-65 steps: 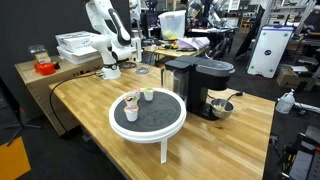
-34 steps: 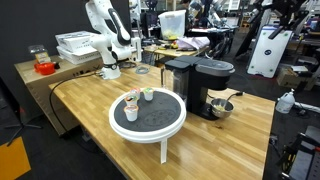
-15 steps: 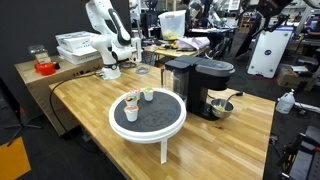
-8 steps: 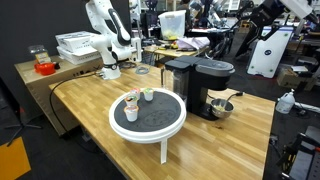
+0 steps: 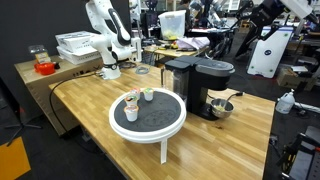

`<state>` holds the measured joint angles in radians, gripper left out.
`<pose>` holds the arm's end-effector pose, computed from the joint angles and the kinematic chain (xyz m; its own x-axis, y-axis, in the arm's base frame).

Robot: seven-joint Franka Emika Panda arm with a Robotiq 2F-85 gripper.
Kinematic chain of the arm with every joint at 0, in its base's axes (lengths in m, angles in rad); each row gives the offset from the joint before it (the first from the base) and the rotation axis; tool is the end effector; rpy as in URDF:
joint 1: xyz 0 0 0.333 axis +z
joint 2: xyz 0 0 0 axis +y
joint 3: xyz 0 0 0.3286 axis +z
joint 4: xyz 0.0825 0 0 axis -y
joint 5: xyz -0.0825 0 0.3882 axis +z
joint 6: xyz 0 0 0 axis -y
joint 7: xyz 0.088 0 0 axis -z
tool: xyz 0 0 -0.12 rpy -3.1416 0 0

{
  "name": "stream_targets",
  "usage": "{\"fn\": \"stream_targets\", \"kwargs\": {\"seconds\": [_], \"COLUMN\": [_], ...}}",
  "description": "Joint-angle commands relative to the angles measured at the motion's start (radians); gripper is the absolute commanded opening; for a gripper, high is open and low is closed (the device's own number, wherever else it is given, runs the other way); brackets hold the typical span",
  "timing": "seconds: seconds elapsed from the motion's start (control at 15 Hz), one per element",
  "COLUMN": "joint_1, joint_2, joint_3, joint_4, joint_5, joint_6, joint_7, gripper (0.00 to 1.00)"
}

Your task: Lift the lid of the coffee maker

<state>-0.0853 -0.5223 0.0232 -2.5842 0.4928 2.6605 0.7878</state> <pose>0.4264 -0.0366 0.4968 0.3288 -0.9432 0.0468 -0.7279 -0.2846 -0.6239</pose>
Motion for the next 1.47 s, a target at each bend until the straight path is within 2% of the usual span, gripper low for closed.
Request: {"fn": "stream_targets", "kwargs": {"seconds": [0.0,0.2,0.6,0.67,0.73,0.8,1.4], "joint_1": [0.046,0.073,0.085,0.111,0.123,0.082,0.099], "joint_2": [-0.010,-0.010,-0.010,-0.012,-0.012,0.000,-0.002], "joint_3": [-0.024,-0.035,-0.028,-0.042,-0.048,-0.018,-0.028], "joint_4": [-0.019,-0.058,-0.159,-0.166,-0.167,-0.155,-0.156], "joint_5": [0.028,0.053,0.068,0.091,0.102,0.060,0.075], "joint_6": [0.038,0.087,0.176,0.187,0.184,0.157,0.162], "joint_7": [-0.053,-0.092,-0.072,-0.084,-0.089,-0.057,-0.061], "gripper": [1.00,1.00,1.00,1.00,1.00,1.00,1.00]}}
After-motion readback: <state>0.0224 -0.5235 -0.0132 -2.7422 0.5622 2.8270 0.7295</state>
